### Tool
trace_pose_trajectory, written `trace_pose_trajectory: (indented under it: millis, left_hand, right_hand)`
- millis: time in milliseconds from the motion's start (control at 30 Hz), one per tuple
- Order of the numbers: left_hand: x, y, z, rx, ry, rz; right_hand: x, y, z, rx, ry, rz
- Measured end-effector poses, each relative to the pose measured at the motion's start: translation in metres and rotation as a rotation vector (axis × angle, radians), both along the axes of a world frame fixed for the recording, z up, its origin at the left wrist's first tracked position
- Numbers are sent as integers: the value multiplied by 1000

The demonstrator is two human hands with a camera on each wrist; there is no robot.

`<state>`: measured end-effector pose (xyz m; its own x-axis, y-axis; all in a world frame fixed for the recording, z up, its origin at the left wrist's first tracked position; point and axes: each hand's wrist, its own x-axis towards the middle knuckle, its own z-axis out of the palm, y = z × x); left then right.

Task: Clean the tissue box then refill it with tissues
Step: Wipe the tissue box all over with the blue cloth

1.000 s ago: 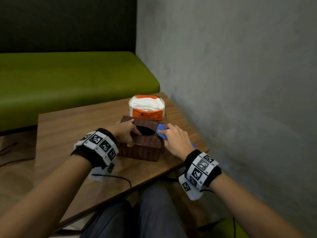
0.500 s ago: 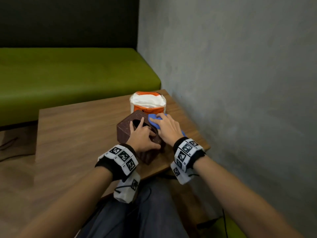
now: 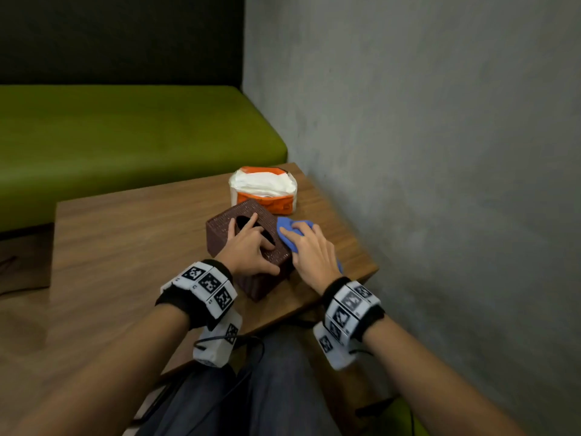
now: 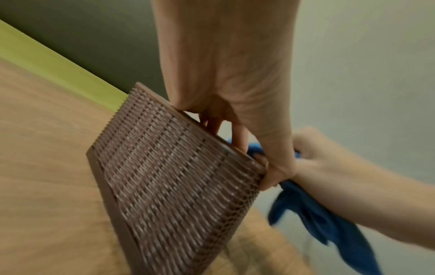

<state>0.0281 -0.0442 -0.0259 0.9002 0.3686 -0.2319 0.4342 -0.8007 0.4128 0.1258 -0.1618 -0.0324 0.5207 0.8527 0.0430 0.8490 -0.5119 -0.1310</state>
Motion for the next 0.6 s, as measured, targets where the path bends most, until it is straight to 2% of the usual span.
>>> trace_pose_trajectory:
  millis: [100, 267, 433, 533, 600]
  left_hand:
    - [-2, -1, 1, 15, 16, -50]
    - [-7, 3, 1, 12, 30, -77]
    - [-10, 16, 5, -27, 86, -150]
    - [-7, 24, 10, -7, 164, -187]
    - [-4, 23, 9, -13, 147, -128]
  right_hand:
    - [2, -14, -4, 14, -18, 1]
    - [5, 25, 4, 13, -3, 45]
    - [9, -30, 8, -32, 60, 142]
    - [19, -39, 9, 168, 212, 138]
    - [25, -28, 9, 305, 195, 60]
